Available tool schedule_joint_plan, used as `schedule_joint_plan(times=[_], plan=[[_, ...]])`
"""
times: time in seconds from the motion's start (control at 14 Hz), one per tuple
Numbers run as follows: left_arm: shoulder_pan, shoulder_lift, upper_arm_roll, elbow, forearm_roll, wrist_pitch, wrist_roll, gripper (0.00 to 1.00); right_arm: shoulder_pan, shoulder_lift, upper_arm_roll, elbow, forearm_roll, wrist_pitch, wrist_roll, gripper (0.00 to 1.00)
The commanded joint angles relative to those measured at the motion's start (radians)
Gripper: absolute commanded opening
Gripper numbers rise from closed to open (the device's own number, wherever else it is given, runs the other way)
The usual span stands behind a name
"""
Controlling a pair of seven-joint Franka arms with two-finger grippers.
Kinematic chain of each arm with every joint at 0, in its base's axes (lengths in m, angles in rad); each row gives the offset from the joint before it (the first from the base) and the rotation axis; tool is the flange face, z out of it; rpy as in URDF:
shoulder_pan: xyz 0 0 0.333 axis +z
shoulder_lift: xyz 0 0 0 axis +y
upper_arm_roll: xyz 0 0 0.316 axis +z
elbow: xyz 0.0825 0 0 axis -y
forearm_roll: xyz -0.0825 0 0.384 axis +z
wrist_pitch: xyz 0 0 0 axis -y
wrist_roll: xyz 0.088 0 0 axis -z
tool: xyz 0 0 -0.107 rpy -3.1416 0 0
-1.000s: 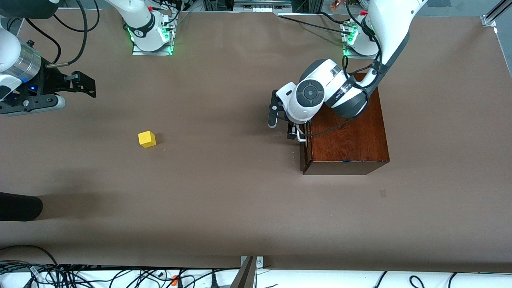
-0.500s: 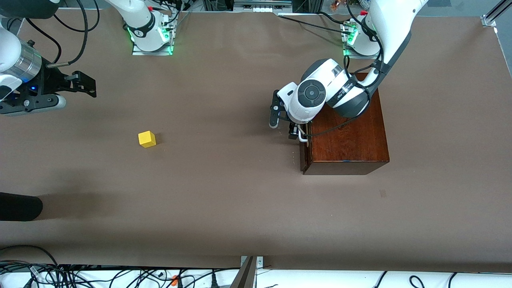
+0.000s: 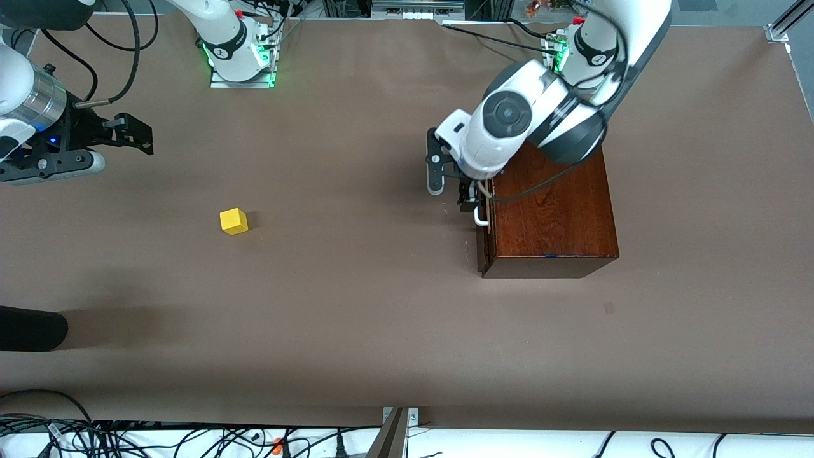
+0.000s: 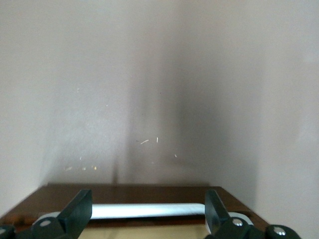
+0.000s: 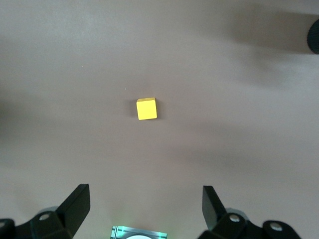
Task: Open drawer, take yellow block, close drawer
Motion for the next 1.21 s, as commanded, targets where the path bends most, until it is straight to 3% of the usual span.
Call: schedule_joint_plan(times=[0.0,0.36,0.71,0.79,0.93,1.14], plan=[[0.044,-0.032,-0.007,0.111,-0.041,-0.179,-0.150,1.00,-0.003,0.011,0.001,0.029,0.000,-0.018,0.009,1.00],[0.209,-0.046,0.000,0.323,-0.024,-0.530,-0.364,1.00,-0.003,0.013,0.001,0.029,0.001,-0.013,0.005,1.00],[0.346,-0.063,0.007,0.411,0.098,-0.624,-0.399,1.00,-0.008,0.014,0.000,0.029,0.004,-0.012,0.002,1.00],[0.331,-0.101,0.052,0.408,0.105,-0.624,-0.404,1.00,-0.006,0.011,0.001,0.029,0.007,-0.013,0.004,1.00],[0.209,-0.191,0.268,0.353,0.089,-0.617,-0.449,1.00,-0.012,0.016,0.000,0.029,0.012,-0.012,0.001,1.00],[0.124,-0.335,0.423,0.205,0.060,-0.444,-0.612,1.00,-0.012,0.014,-0.002,0.029,0.012,-0.012,0.001,1.00]])
